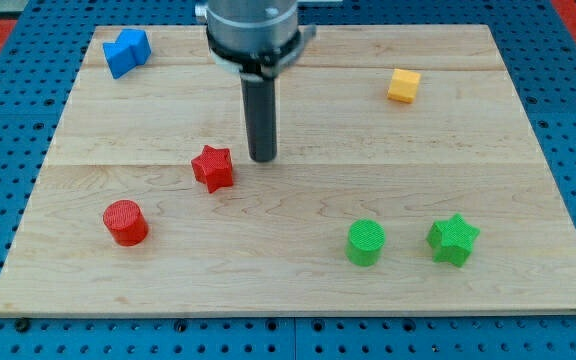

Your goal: Move the red star left to the green circle

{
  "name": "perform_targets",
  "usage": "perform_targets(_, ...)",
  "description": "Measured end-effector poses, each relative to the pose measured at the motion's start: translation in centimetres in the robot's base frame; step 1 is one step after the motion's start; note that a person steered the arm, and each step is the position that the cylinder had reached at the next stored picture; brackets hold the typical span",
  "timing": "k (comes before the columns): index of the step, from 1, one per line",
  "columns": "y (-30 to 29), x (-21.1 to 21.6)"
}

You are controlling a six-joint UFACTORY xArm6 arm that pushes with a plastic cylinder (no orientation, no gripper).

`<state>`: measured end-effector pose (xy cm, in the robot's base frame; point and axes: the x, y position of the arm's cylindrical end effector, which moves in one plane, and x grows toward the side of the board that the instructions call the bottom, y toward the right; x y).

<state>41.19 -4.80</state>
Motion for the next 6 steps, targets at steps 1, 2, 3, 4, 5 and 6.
perform_targets(1, -10.1, -0.1)
perform_targets(2, -3.3, 4.0)
perform_targets(3, -0.9, 1.6)
perform_targets(4, 2.2, 0.8)
perform_targets(5, 2.0, 6.7)
perform_targets(6, 1.9, 10.8)
